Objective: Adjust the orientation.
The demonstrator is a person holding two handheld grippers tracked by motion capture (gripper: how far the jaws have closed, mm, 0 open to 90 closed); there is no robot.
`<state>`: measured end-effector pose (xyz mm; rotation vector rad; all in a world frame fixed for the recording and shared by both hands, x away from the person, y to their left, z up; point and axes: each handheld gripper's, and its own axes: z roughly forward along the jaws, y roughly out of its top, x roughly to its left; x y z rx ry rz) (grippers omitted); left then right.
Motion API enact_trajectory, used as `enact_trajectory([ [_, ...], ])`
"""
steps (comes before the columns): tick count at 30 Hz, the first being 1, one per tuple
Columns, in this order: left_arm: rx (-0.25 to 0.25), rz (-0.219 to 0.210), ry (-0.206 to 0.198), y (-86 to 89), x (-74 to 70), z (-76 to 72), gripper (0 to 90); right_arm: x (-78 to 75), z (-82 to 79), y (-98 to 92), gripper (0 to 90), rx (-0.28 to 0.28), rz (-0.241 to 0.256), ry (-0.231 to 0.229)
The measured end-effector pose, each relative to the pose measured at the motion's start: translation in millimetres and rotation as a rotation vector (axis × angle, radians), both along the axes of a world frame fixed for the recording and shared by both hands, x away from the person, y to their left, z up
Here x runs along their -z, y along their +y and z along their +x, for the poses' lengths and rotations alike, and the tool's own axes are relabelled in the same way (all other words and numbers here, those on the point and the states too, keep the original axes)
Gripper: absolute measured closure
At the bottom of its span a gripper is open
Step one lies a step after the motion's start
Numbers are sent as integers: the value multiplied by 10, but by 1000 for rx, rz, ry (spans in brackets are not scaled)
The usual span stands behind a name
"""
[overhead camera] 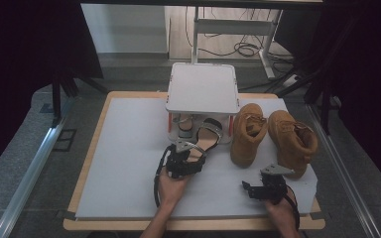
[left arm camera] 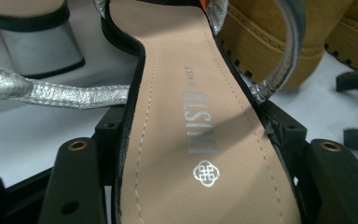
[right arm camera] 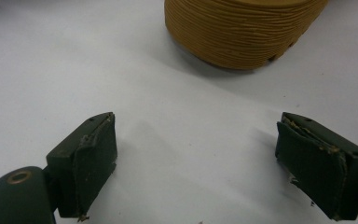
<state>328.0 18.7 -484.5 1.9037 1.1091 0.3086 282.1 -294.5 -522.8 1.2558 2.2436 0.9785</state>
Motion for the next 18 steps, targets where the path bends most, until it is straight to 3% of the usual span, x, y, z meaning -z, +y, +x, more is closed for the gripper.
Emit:
enact_trajectory([
  [18,-70,9,-17,-257,25,339,390,1,1,0,129,0,1,-1],
])
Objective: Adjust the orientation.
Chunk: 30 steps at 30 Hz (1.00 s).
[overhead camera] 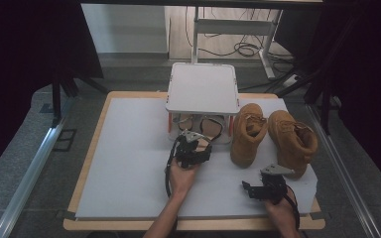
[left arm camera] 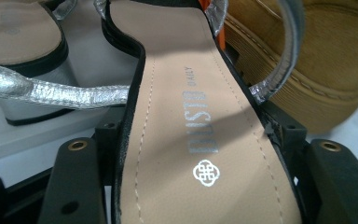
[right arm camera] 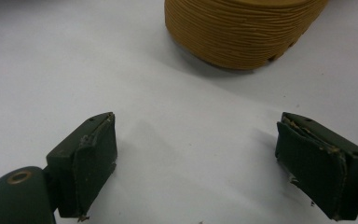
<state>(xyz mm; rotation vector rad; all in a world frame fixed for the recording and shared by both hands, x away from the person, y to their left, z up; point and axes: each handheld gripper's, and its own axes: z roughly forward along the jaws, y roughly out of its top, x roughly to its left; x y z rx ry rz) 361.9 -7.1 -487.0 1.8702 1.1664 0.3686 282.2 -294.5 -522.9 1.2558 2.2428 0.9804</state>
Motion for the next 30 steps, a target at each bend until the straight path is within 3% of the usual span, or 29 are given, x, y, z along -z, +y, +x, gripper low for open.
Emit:
enact_trajectory([
  [9,-54,5,5,-84,65,162,389,0,0,0,129,0,0,0],
  [30,-119,36,16,-282,147,507,389,0,0,-1,129,-1,0,0],
])
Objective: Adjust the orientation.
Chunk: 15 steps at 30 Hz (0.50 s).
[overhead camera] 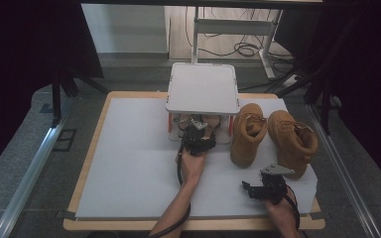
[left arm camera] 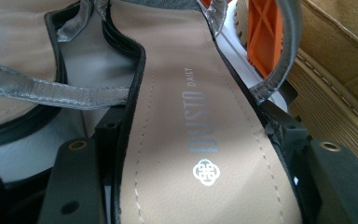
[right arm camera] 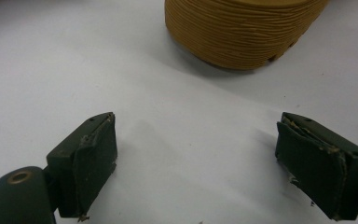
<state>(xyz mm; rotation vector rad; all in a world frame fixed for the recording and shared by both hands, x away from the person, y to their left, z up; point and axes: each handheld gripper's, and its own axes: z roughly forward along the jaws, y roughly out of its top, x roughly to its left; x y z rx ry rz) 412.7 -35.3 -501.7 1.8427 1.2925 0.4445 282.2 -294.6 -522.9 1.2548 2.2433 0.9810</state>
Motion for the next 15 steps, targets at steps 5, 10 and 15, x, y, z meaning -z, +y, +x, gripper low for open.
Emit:
enact_trajectory([
  [5,-6,2,6,-53,17,68,389,0,0,0,130,-1,0,0],
  [10,-13,4,9,-102,33,133,389,0,0,0,130,0,0,0],
  [15,-41,16,3,-148,46,172,389,0,0,0,130,-1,0,0],
])
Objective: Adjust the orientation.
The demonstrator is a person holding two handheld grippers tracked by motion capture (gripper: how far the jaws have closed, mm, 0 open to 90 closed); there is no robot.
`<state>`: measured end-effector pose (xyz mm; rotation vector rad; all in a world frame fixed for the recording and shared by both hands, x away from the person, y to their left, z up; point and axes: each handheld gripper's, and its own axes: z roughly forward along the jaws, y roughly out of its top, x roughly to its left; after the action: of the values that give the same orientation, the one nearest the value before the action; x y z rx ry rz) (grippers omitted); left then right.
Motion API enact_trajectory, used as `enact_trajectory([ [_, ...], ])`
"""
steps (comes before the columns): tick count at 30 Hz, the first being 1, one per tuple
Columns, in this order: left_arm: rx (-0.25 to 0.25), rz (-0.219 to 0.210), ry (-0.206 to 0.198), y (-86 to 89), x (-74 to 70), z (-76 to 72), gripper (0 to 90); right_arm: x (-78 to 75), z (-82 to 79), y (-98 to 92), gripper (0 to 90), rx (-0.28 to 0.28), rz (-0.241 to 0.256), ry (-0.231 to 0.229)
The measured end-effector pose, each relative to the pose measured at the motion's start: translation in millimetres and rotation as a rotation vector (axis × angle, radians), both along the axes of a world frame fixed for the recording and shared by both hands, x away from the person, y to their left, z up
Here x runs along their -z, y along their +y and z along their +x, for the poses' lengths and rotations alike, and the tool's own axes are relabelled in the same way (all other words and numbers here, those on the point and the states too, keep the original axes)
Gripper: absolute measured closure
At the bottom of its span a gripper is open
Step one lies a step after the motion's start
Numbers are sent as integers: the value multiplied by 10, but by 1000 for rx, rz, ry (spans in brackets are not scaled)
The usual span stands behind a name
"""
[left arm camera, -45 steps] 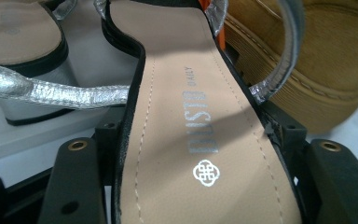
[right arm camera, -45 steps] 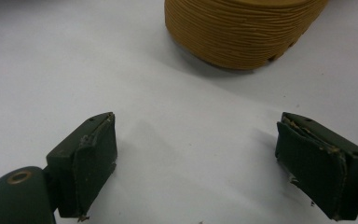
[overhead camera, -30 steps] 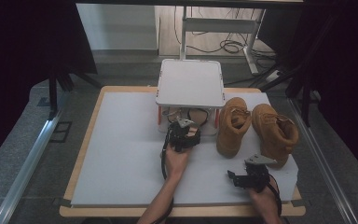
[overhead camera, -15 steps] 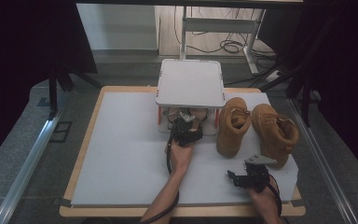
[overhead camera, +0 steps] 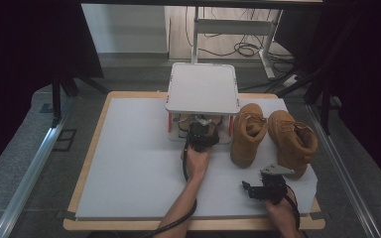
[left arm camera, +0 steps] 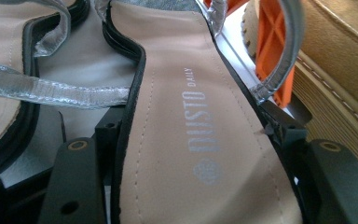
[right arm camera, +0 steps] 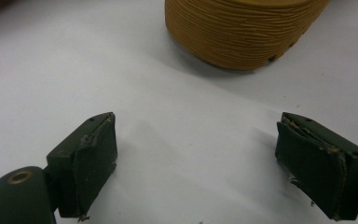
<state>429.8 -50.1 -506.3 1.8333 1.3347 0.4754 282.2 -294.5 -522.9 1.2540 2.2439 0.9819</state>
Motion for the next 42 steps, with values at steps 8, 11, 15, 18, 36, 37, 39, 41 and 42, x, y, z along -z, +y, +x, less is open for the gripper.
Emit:
enact_trajectory([
  [8,-13,18,6,-45,34,23,383,0,0,0,130,0,1,0],
  [11,-1,19,18,-37,20,22,374,0,-1,0,130,0,0,0],
  [15,4,6,20,-13,-4,-30,344,0,-1,0,130,0,0,0],
  [18,19,16,19,3,-16,-78,325,0,-1,0,130,0,0,0],
  [36,106,80,-21,195,-107,-497,325,0,-1,1,130,1,-1,-1],
  [37,109,77,-21,214,-111,-520,333,0,-1,1,130,1,-1,-1],
  [39,126,68,-24,260,-117,-564,344,0,-1,1,131,1,-1,-1],
  [41,135,64,-31,296,-122,-603,385,0,-1,1,130,1,-1,-1],
  [42,142,62,-31,315,-123,-621,402,0,-1,1,131,1,-1,-1],
])
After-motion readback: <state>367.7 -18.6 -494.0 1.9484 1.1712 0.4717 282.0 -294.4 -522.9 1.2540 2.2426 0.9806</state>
